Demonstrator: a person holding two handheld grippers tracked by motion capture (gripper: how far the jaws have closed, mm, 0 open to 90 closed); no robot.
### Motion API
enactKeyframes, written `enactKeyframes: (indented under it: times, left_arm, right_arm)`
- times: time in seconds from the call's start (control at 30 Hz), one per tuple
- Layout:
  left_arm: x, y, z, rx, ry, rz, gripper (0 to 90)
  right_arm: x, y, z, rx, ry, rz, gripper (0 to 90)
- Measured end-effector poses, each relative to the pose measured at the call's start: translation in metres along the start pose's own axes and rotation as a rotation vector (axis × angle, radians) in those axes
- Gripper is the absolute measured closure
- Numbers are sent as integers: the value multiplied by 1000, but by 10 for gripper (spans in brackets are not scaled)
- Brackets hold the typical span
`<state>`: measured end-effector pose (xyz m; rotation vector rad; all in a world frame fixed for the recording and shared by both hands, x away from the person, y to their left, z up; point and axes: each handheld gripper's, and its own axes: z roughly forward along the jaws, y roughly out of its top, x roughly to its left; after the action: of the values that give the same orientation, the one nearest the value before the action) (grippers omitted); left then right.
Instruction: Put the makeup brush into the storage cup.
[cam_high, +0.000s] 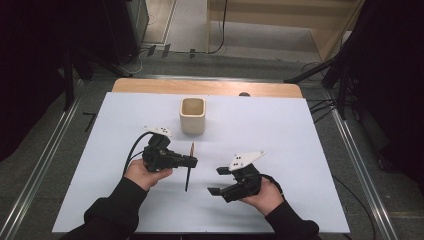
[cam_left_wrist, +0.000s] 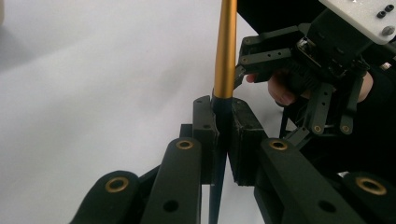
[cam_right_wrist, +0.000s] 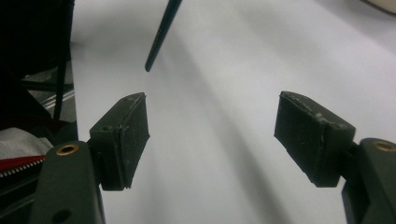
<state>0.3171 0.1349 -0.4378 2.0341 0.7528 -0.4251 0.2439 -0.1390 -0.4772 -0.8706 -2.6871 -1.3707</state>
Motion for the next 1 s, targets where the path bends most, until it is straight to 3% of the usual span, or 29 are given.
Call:
enactKeyframes:
  times: [0.57, 1.0]
  left_arm:
    - [1, -1, -4, -9, 31, 8, 830]
    - [0, -1, -4, -13, 42, 14, 831]
  right_arm:
    - [-11, -11, -22, -17, -53, -36, 258]
    - [-19, -20, -37, -22, -94, -26, 257]
